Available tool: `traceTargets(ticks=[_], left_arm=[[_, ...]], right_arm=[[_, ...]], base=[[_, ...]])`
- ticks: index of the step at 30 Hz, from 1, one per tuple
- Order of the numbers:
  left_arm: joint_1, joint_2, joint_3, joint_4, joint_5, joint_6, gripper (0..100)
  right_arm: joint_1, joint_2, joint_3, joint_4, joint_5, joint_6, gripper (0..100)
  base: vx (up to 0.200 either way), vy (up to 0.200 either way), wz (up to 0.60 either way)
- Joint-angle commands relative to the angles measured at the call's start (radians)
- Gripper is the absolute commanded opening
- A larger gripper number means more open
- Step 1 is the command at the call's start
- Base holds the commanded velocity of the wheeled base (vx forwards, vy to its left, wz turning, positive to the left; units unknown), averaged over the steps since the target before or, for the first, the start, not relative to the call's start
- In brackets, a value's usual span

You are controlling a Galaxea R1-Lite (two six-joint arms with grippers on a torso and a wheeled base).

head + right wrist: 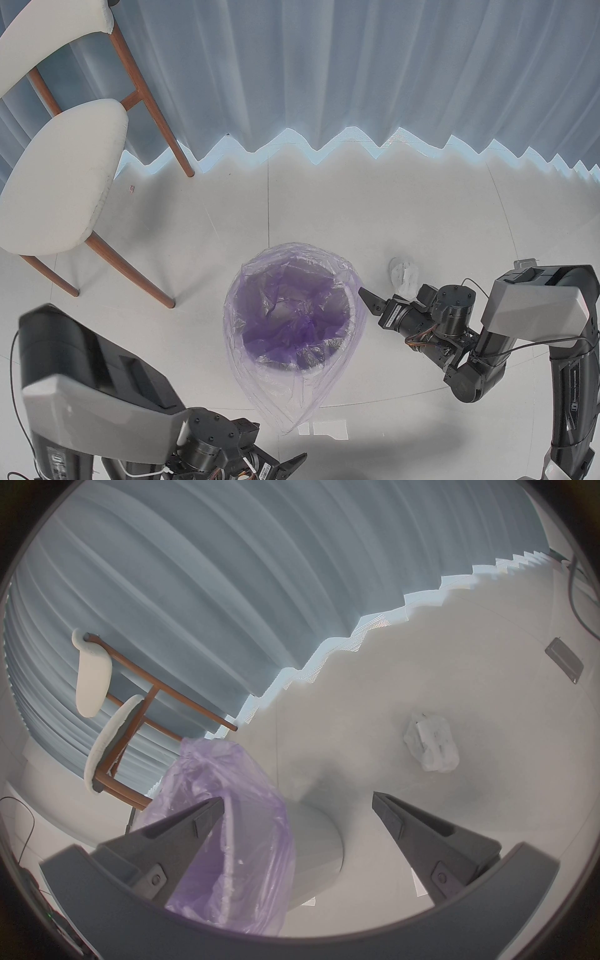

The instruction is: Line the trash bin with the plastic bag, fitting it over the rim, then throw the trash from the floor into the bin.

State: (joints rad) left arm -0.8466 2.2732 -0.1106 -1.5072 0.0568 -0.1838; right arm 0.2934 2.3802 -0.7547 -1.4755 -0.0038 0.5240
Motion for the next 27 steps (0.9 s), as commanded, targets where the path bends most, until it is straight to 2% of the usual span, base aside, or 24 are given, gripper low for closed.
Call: traceTargets(ticks=[1,4,5,8,10,16,21,27], left_arm=[[-0.029,-0.274,0.062,-0.001,-0.018,-0.063,100],[0.015,-0.383,0.034,0.001,-0.038,-0.069,100],[0.057,-0.42,0.002,0.009,-0.045,-0.063,100],[0.158,-0.426,-0.07,0.094,-0.037,0.001,100],[0.192,-0.423,-0.09,0.14,-0.045,0.03,100],[0.264,-0.396,-0.112,0.171,-0.06,-0.095,100],[0.394,-0.388,-0.159,0.19,-0.147,-0.103,100],[0.423,-0.314,-0.169,0.193,-0.161,-0.1,100]], right_arm=[[-0.028,-0.108,0.067,-0.019,0.042,0.019,100],[-0.03,-0.139,0.058,-0.017,0.051,0.036,100],[-0.03,-0.154,0.052,-0.011,0.067,0.037,100],[-0.022,-0.205,0.031,0.0,0.104,0.039,100],[-0.014,-0.223,0.032,0.006,0.105,0.039,100],[0.012,-0.214,0.089,-0.072,0.104,0.054,100],[0.072,-0.207,0.098,-0.094,0.097,0.048,100],[0.079,-0.207,0.109,-0.094,0.093,0.047,100]], base=[[0.0,0.0,0.0],[0.0,0.0,0.0],[0.0,0.0,0.0],[0.0,0.0,0.0],[0.0,0.0,0.0],[0.0,0.0,0.0],[0.0,0.0,0.0],[0.0,0.0,0.0]])
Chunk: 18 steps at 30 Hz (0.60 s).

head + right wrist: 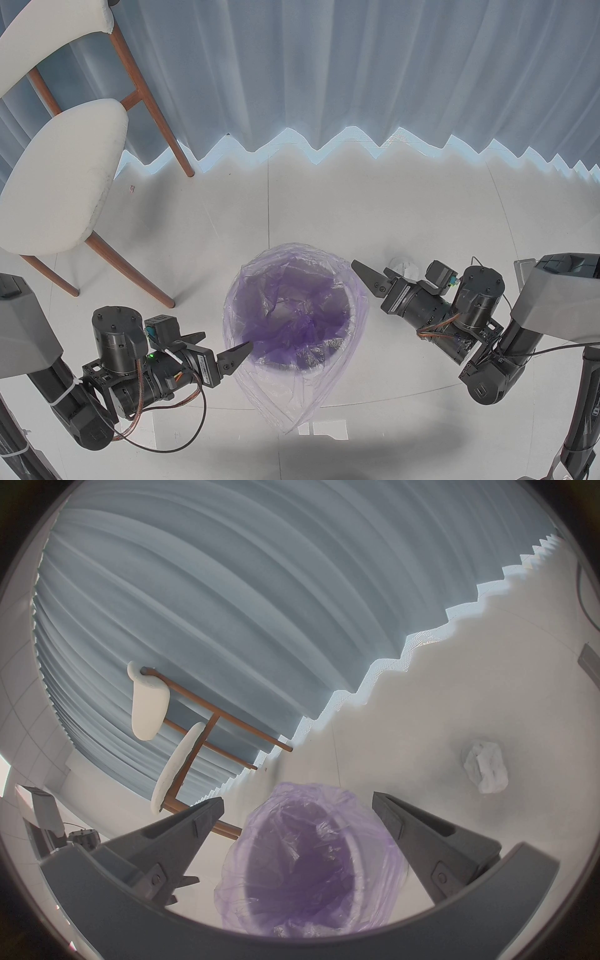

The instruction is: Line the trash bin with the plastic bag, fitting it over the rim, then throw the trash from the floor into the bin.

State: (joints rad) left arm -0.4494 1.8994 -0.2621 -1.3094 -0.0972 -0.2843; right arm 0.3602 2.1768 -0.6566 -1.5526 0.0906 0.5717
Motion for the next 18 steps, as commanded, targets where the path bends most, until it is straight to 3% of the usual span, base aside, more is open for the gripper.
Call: traceTargets(ticks=[1,5,13,14,18], left_arm=[[0.028,0.076,-0.025,-0.005,-0.006,0.0,100],[0.044,0.125,-0.045,-0.007,-0.004,0.0,100],[0.086,0.294,-0.083,-0.194,-0.007,0.004,100],[0.081,0.31,-0.086,-0.197,-0.007,0.002,0],[0.08,0.322,-0.088,-0.195,-0.009,0.002,0]], right_arm=[[0.011,-0.005,0.011,-0.017,-0.002,-0.001,100],[0.011,-0.009,0.012,-0.017,-0.002,-0.001,100],[0.013,-0.009,0.014,-0.018,-0.002,-0.007,100],[0.013,-0.011,0.014,-0.018,-0.002,-0.009,100],[0.013,-0.02,0.015,-0.018,-0.002,-0.01,100]], base=[[0.0,0.0,0.0],[0.0,0.0,0.0],[0.0,0.0,0.0],[0.0,0.0,0.0],[0.0,0.0,0.0]])
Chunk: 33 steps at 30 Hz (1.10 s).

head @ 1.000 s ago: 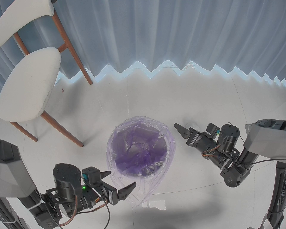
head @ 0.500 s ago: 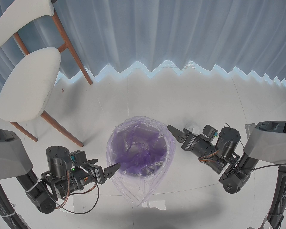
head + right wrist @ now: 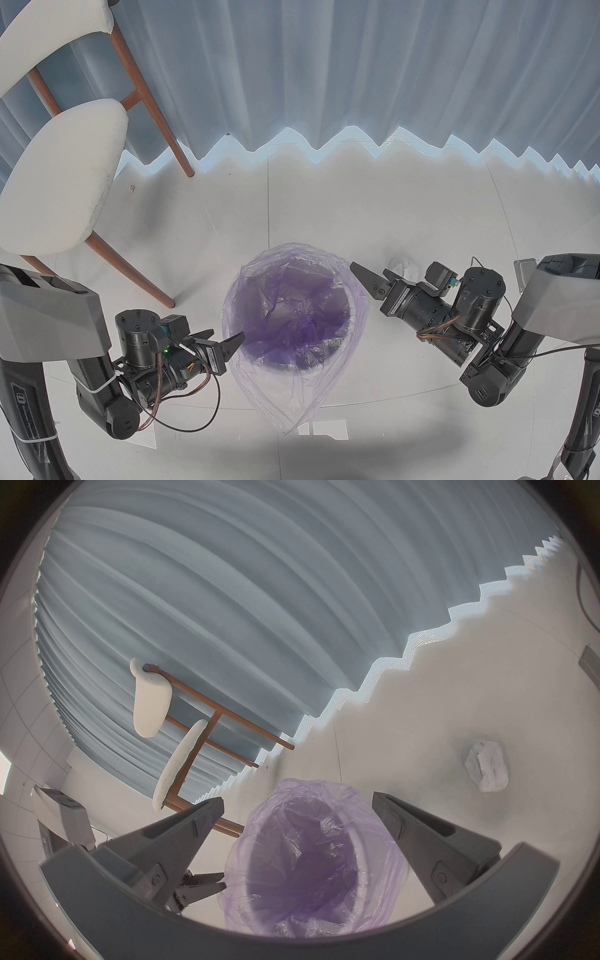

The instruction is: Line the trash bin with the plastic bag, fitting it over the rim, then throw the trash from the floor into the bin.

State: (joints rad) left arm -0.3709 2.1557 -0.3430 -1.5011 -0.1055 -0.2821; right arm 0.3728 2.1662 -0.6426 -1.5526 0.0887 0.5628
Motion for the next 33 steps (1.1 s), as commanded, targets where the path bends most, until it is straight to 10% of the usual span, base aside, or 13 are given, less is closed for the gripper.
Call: traceTargets(ticks=[1,25,33], left_arm=[[0.001,0.064,-0.007,-0.005,0.0,0.0,0],[0.105,0.159,-0.034,-0.007,0.01,0.078,0],[0.076,0.118,-0.021,-0.007,0.006,0.075,0]], right_arm=[[0.0,-0.009,0.001,-0.018,0.0,-0.001,100],[0.0,0.017,-0.005,-0.017,-0.001,-0.012,100],[-0.008,0.127,-0.054,-0.017,-0.01,-0.164,100]], base=[[0.0,0.0,0.0],[0.0,0.0,0.0],[0.0,0.0,0.0]])
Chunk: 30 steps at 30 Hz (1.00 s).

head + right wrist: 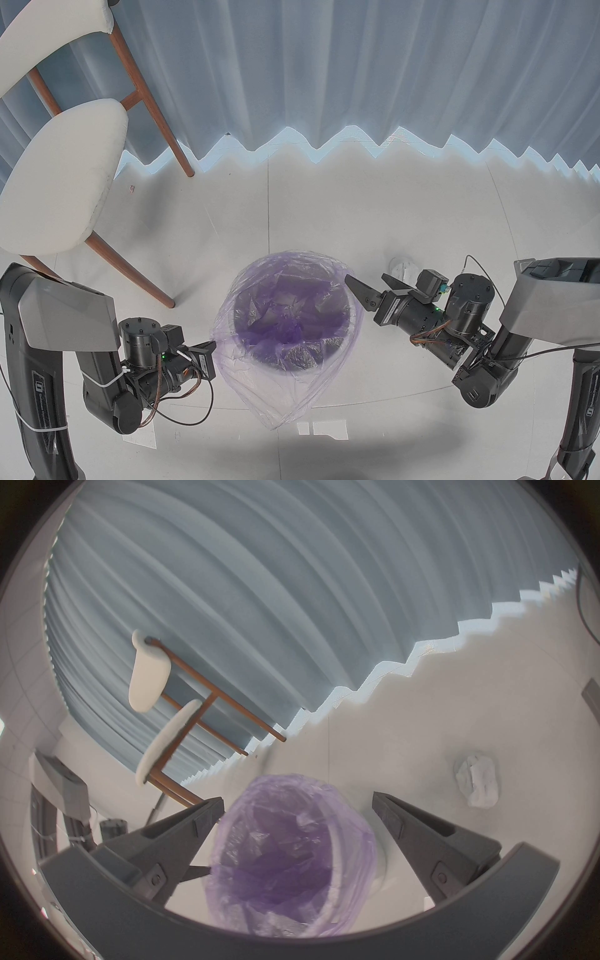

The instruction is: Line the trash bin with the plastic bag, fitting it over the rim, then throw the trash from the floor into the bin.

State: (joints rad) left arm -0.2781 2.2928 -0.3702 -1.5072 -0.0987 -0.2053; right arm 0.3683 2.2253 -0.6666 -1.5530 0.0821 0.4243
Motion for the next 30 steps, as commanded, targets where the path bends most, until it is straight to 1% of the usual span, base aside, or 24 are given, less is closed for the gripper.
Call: traceTargets(ticks=[1,2,3,5,8,11,17,22,23,26,30], left_arm=[[-0.018,-0.024,0.007,-0.001,-0.001,-0.003,0],[-0.018,-0.024,0.007,-0.001,-0.001,-0.003,0],[-0.033,-0.045,0.008,-0.001,-0.001,-0.008,0],[-0.039,-0.064,0.014,-0.001,0.001,-0.008,0],[-0.043,-0.082,0.027,-0.001,-0.001,-0.008,0],[-0.062,-0.099,0.037,-0.001,0.001,-0.008,0],[-0.075,-0.095,0.048,-0.001,0.002,-0.006,0],[-0.075,-0.095,0.05,-0.001,0.002,-0.006,0],[-0.075,-0.093,0.05,-0.001,0.002,-0.006,0],[-0.075,-0.09,0.05,-0.001,0.002,-0.006,0],[-0.073,-0.088,0.048,-0.001,0.004,-0.005,0]], right_arm=[[-0.002,0.07,-0.03,-0.016,-0.002,-0.025,100],[-0.002,0.07,-0.03,-0.016,-0.002,-0.025,100],[0.0,0.093,-0.05,-0.015,0.018,-0.03,100],[0.0,0.125,-0.099,-0.015,0.038,-0.045,100],[-0.008,0.146,-0.146,-0.013,0.039,-0.062,100],[-0.012,0.163,-0.208,0.036,0.042,-0.068,100],[-0.015,0.191,-0.306,0.113,0.042,-0.071,100],[-0.023,0.22,-0.366,0.125,0.042,-0.073,100],[-0.026,0.224,-0.372,0.125,0.042,-0.073,0],[-0.034,0.228,-0.381,0.126,0.044,-0.073,0],[-0.054,0.243,-0.409,0.126,0.062,-0.073,0]], base=[[0.0,0.0,0.0],[0.0,0.0,0.0],[0.0,0.0,0.0],[0.0,0.0,0.0],[0.0,0.0,0.0],[0.0,0.0,0.0],[0.0,0.0,0.0],[0.0,0.0,0.0],[0.0,0.0,0.0],[0.0,0.0,0.0],[0.0,0.0,0.0]])
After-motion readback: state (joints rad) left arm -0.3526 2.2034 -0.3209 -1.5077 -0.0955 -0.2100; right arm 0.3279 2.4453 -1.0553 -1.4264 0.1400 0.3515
